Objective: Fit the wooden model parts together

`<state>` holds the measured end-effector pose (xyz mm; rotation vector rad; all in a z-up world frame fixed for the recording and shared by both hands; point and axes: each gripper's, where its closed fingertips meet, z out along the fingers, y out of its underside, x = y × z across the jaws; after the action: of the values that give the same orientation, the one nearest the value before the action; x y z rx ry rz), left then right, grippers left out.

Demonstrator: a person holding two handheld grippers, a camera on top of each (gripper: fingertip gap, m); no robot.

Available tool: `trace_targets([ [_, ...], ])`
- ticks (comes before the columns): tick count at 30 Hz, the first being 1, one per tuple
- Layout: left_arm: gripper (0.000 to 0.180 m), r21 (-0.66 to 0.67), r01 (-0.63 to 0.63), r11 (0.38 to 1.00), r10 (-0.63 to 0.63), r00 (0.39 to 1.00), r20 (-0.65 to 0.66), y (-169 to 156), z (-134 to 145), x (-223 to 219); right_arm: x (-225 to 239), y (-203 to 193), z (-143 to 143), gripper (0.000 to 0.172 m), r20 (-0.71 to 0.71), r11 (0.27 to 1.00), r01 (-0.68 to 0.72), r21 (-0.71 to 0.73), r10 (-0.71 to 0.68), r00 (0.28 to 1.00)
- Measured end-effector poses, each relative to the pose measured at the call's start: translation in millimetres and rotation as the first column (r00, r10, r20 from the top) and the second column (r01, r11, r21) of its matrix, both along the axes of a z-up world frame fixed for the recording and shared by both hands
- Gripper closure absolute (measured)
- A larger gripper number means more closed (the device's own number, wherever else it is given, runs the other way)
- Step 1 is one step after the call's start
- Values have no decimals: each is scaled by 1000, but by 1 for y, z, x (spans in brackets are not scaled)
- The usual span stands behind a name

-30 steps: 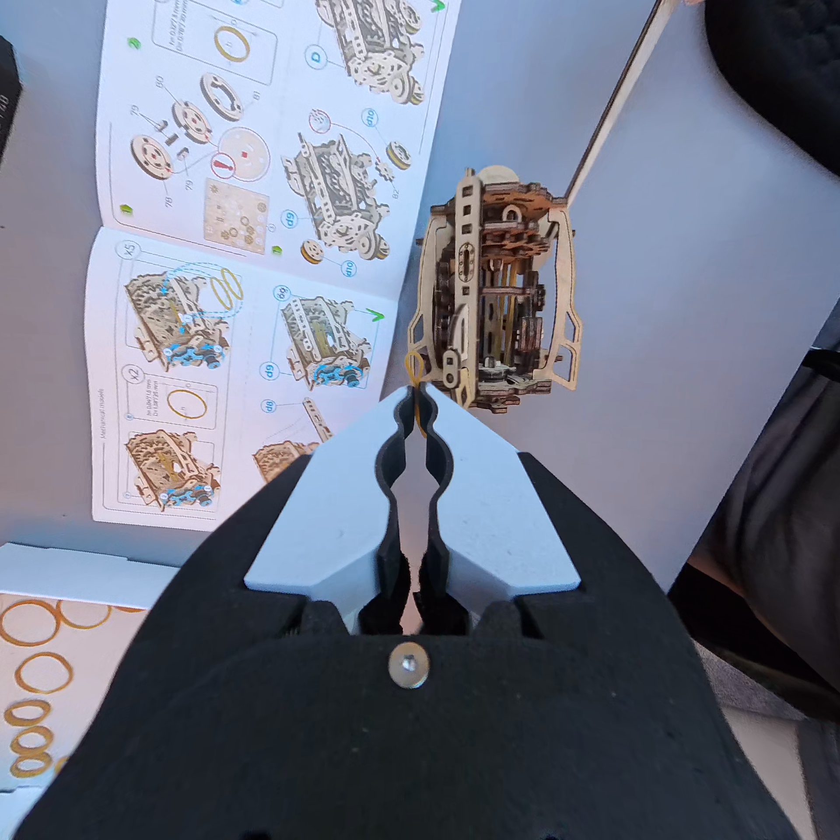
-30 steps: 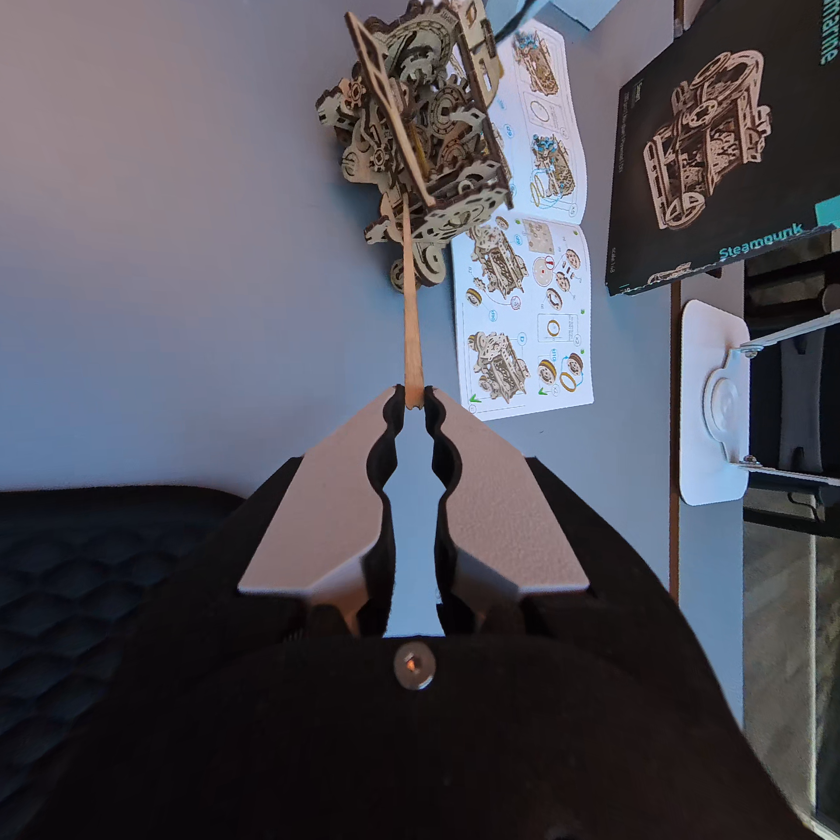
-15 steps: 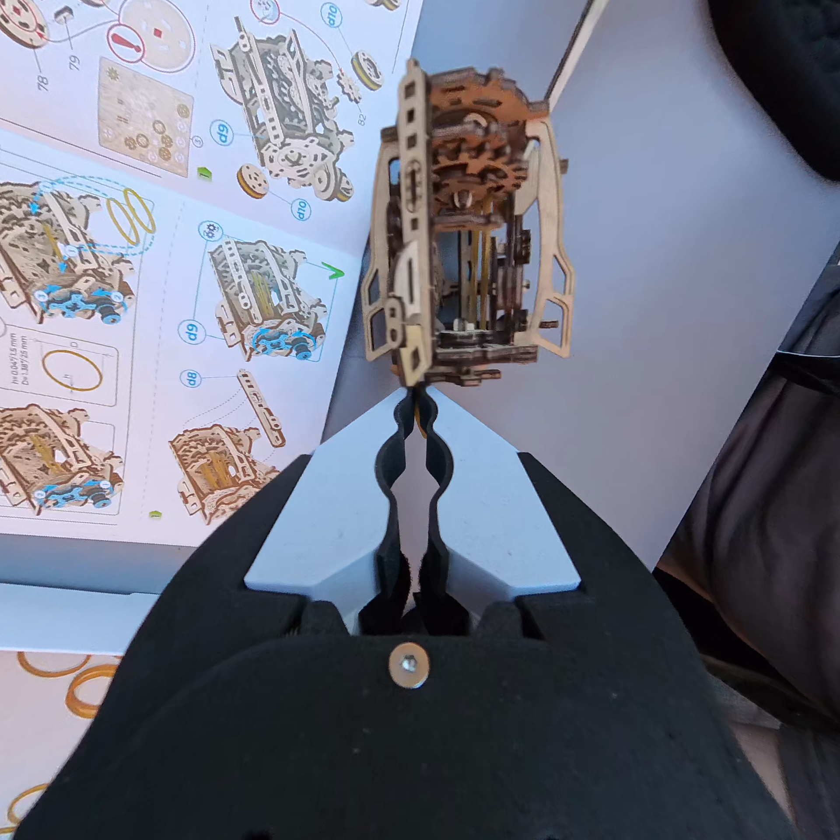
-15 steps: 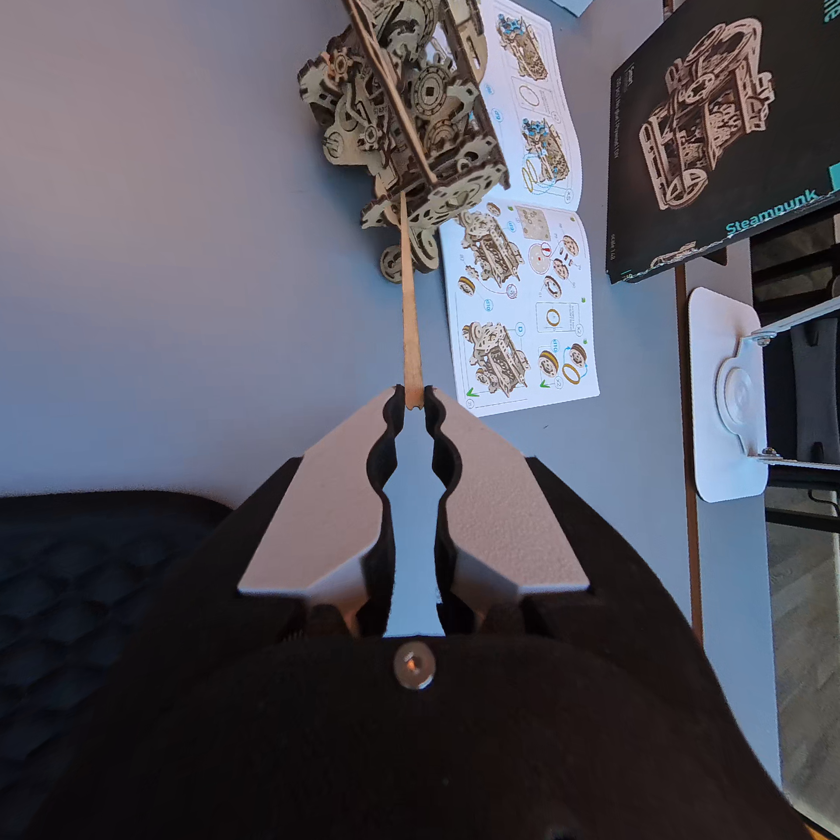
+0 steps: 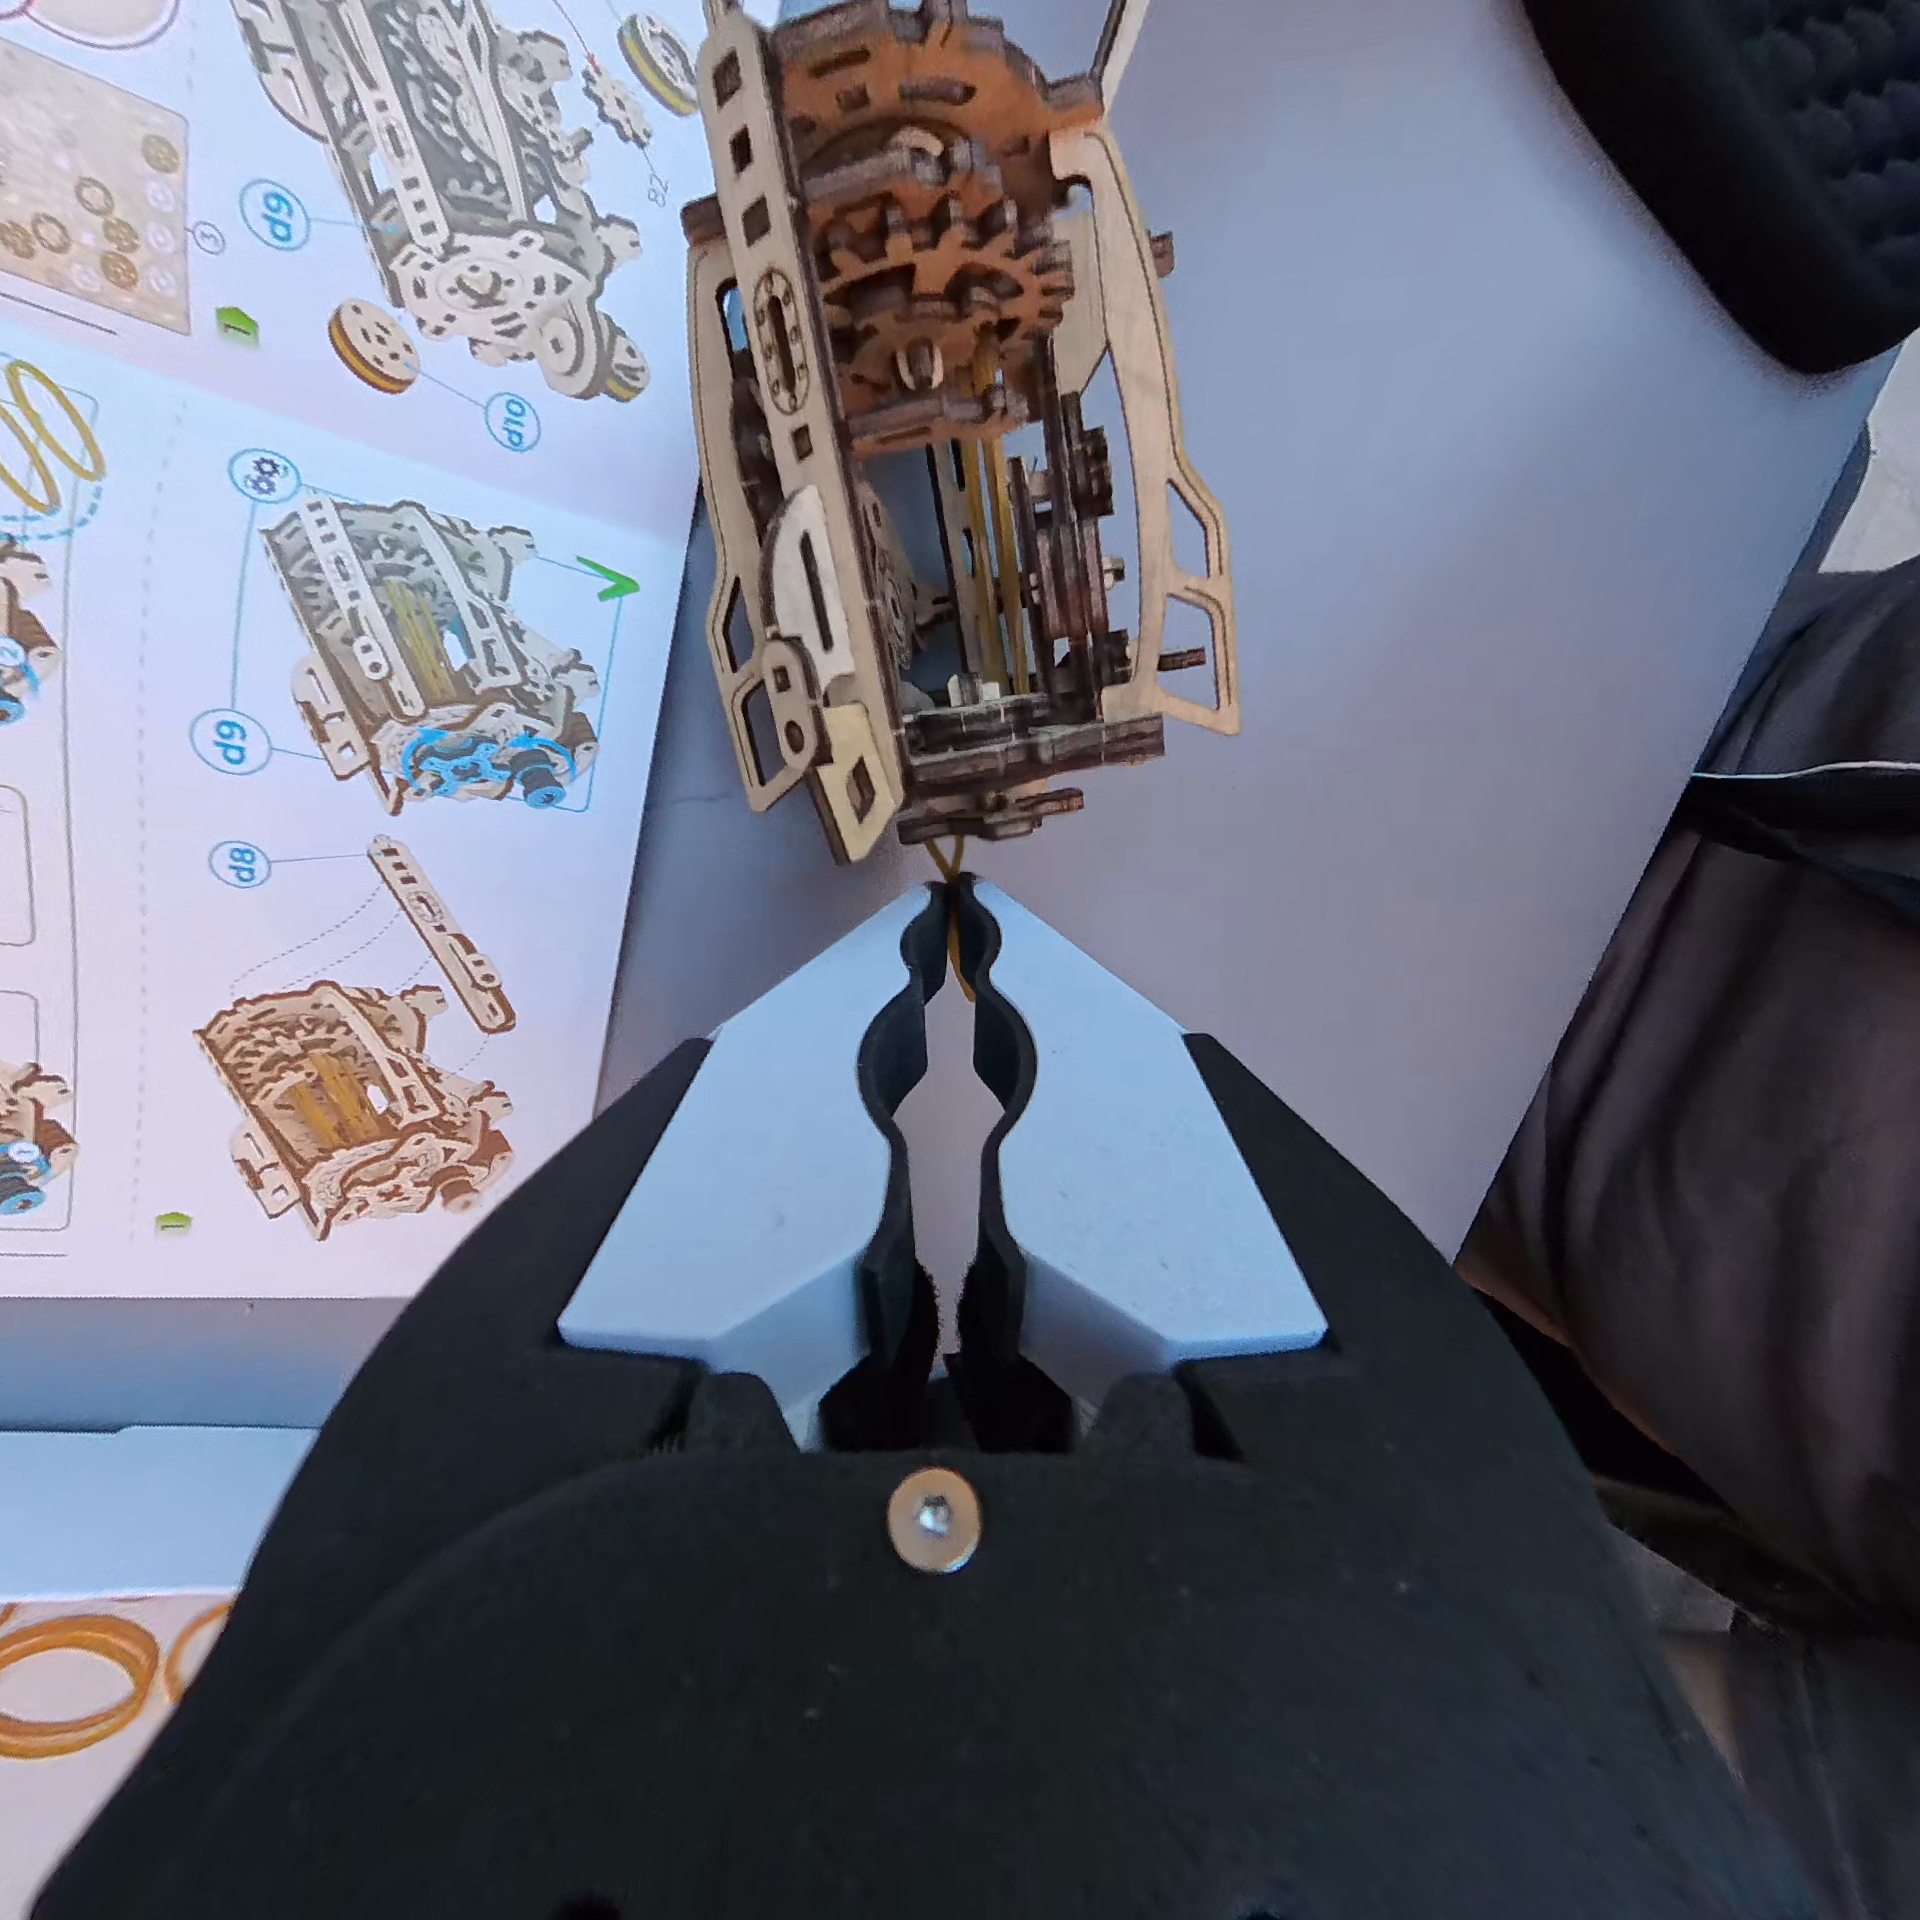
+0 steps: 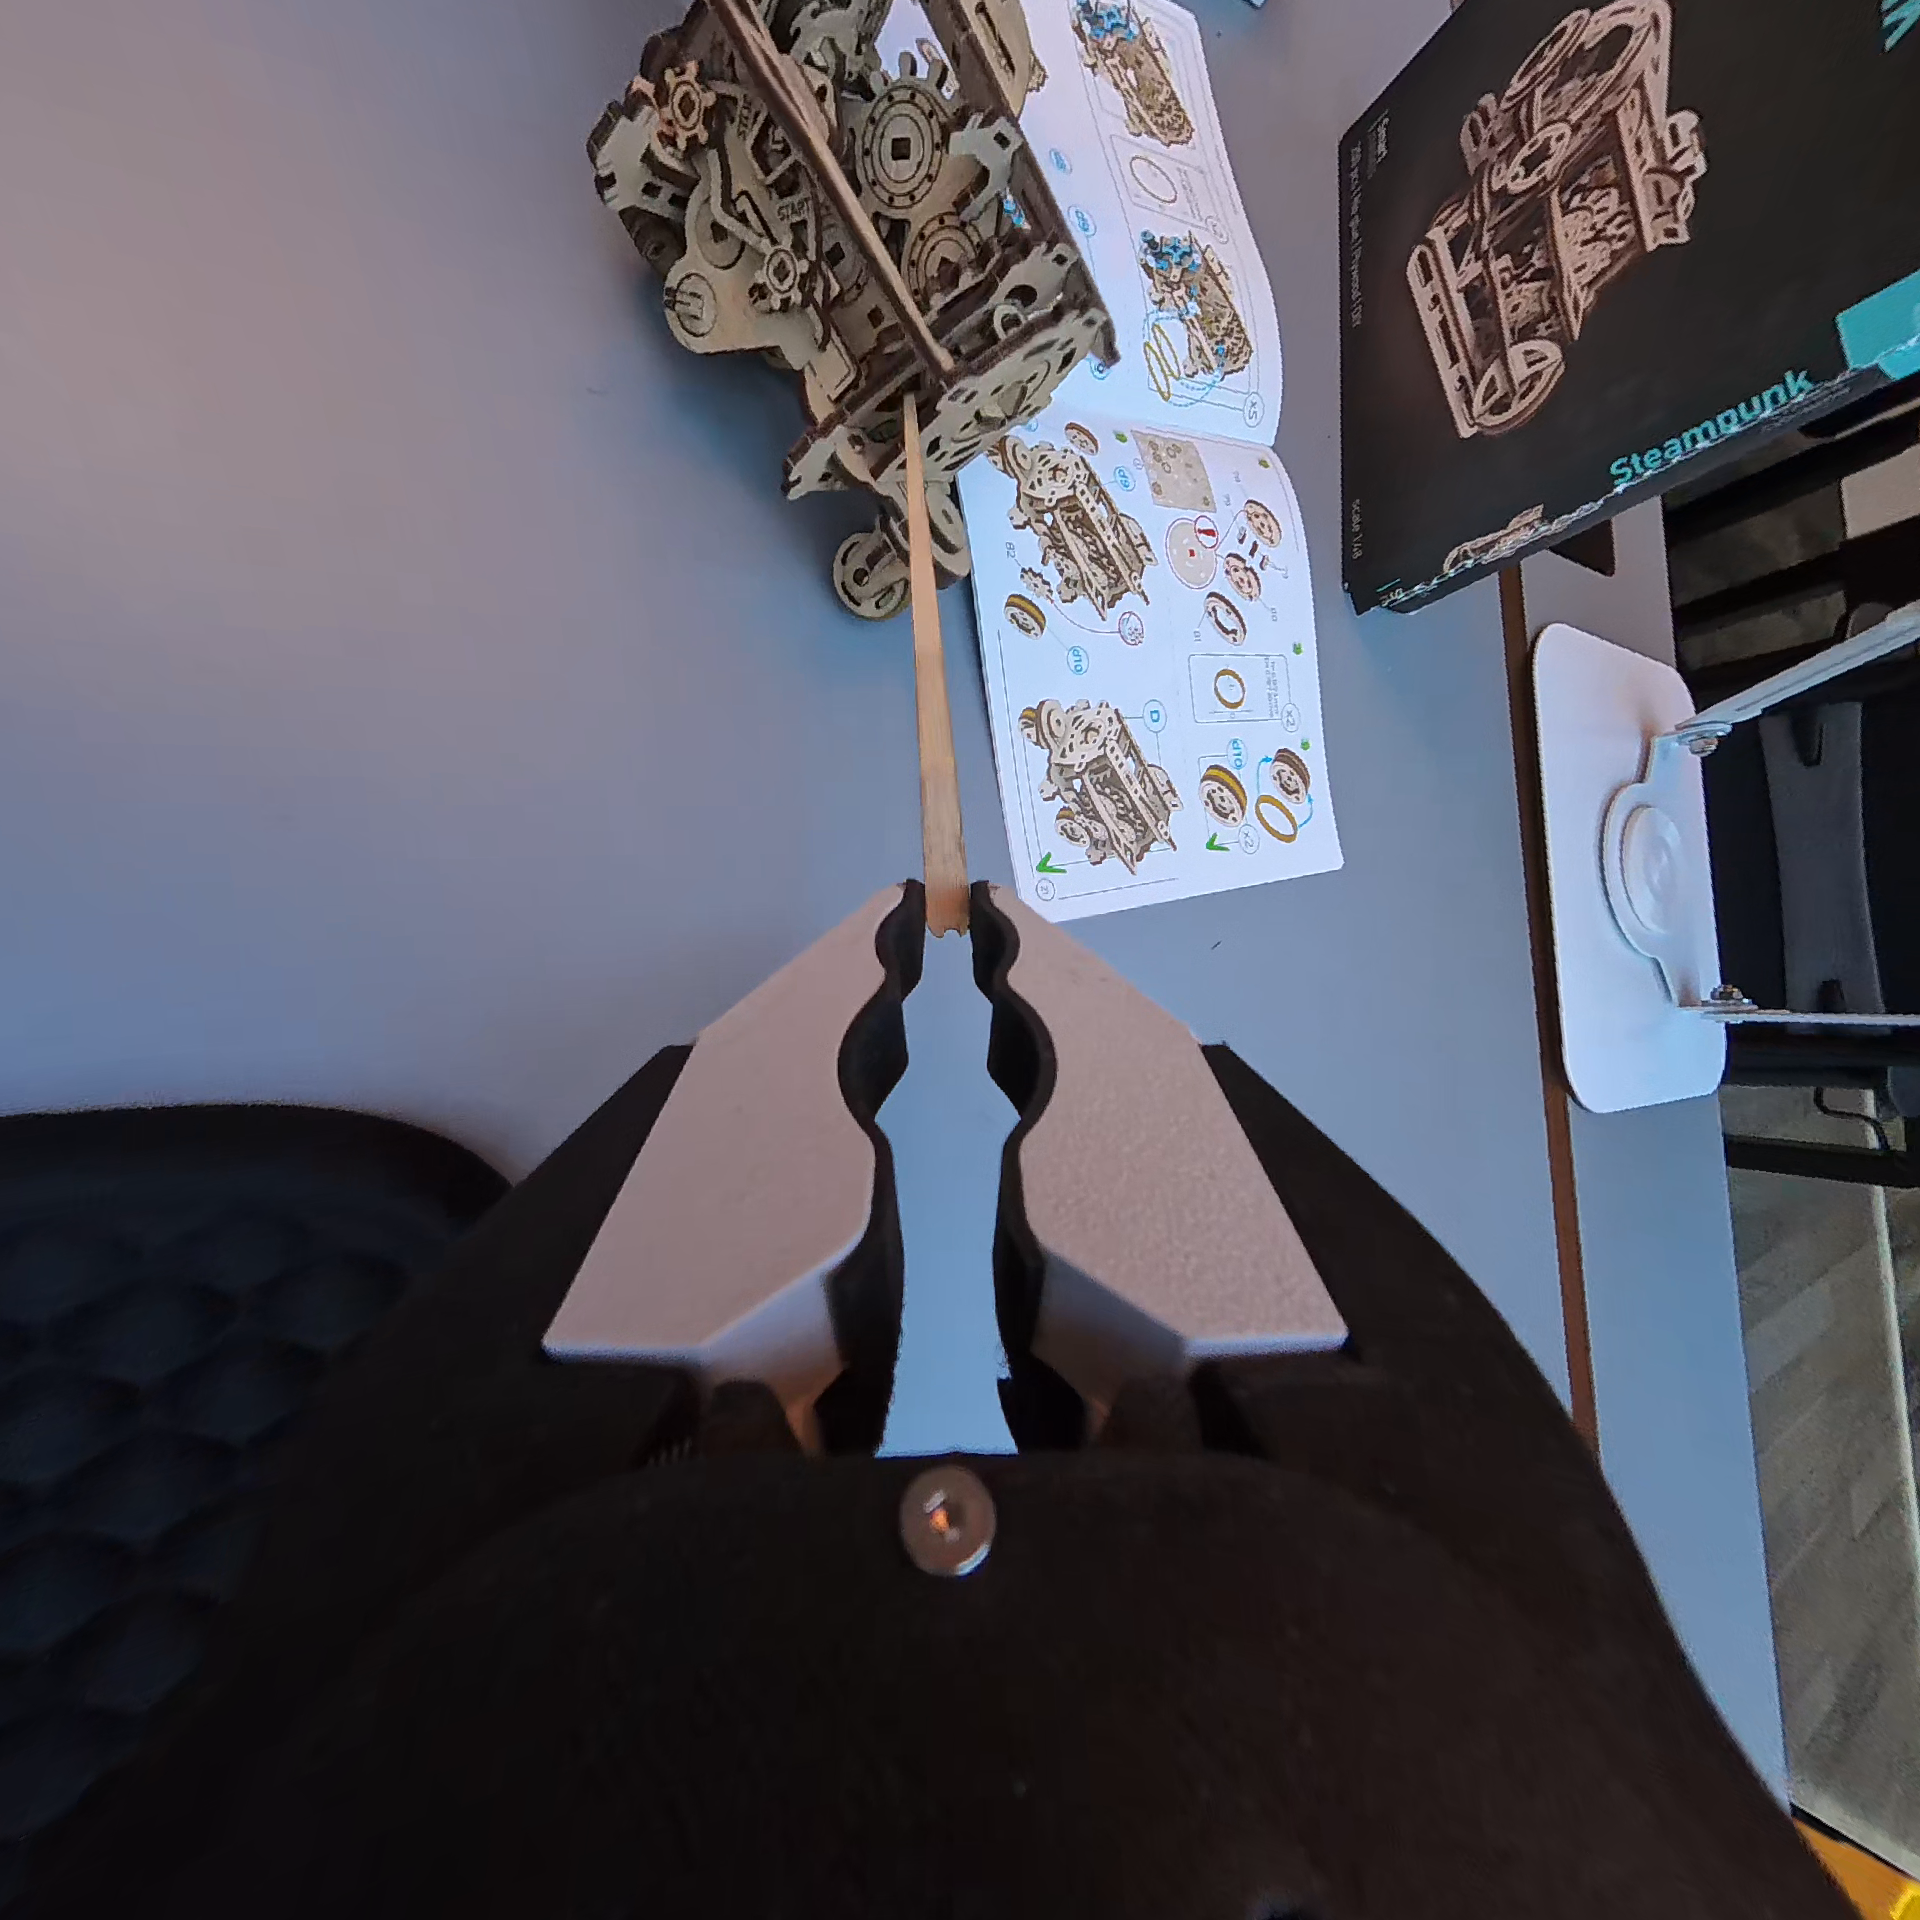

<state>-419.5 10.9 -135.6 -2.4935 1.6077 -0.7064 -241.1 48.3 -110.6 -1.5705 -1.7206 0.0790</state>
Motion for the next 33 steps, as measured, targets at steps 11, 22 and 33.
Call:
trace_targets([
  [11,180,43,-102,994,96,988,125,3,42,-11,19,-17,-17,165,-36,995,-44,-93,41,999],
  [22,180,116,45,992,-59,991,122,25,76,26,3,-38,-3,165,-135,982,-70,-176,47,990],
  [33,180,91,151,984,-163,978,134,35,74,48,-11,-55,-21,165,-95,967,118,-226,-142,985],
])
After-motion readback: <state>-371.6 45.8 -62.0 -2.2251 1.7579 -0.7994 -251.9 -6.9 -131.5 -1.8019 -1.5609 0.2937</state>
